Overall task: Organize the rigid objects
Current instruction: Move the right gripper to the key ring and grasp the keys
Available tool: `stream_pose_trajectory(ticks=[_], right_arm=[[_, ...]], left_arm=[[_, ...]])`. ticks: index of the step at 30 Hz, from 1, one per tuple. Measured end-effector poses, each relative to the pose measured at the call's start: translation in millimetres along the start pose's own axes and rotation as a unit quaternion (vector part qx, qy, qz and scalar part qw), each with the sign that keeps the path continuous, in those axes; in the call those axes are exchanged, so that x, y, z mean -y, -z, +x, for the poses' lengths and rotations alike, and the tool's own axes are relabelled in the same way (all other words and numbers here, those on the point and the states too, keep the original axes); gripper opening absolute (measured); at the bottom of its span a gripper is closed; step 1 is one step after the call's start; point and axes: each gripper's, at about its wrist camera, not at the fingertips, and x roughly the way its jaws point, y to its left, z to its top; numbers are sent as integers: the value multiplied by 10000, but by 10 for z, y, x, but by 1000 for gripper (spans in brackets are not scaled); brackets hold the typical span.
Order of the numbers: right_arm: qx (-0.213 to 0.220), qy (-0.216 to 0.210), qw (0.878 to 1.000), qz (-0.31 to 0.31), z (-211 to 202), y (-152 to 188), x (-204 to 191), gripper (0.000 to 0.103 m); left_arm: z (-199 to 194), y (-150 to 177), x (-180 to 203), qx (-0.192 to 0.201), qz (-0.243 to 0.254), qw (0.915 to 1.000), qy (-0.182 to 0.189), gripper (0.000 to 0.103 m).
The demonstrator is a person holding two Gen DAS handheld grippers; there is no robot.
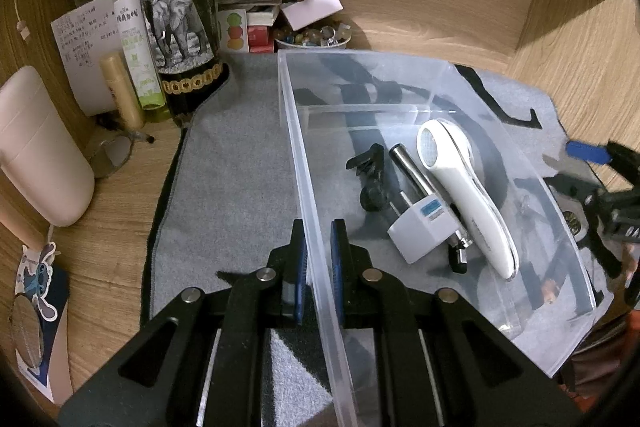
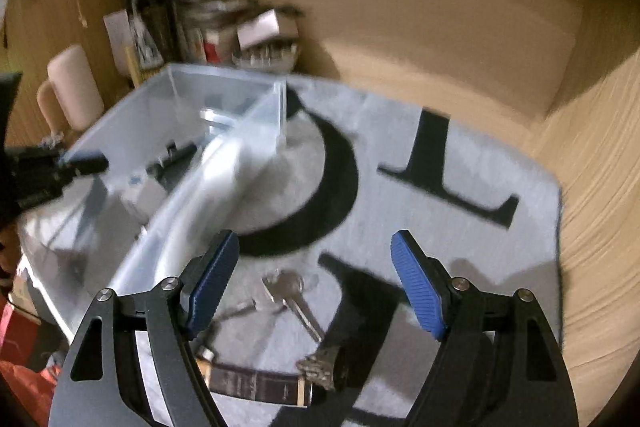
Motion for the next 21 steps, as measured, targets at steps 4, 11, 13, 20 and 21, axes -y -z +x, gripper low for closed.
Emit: stream_pose_trajectory(ticks=[4,11,13,20,21], right_arm=[[-414,-125,9991,-24,223,102,-14,75],[-707,-413,9966,108,410,146,31,55],[-690,-432,9966,113,416,138,41,47],[-626,-502,9966,190,427,139,86,21],[-615,-507,9965,237,425,139,104,21]], left_arm=[[-7,4,-26,-20,-39,10000,34,11],[-12,3,-19,-25,-31,10000,27,11],[-12,3,-20,-28,-36,10000,31,11],[-15,0,0,-28,-24,10000,18,11],[-15,0,-1,-29,-22,10000,19,11]])
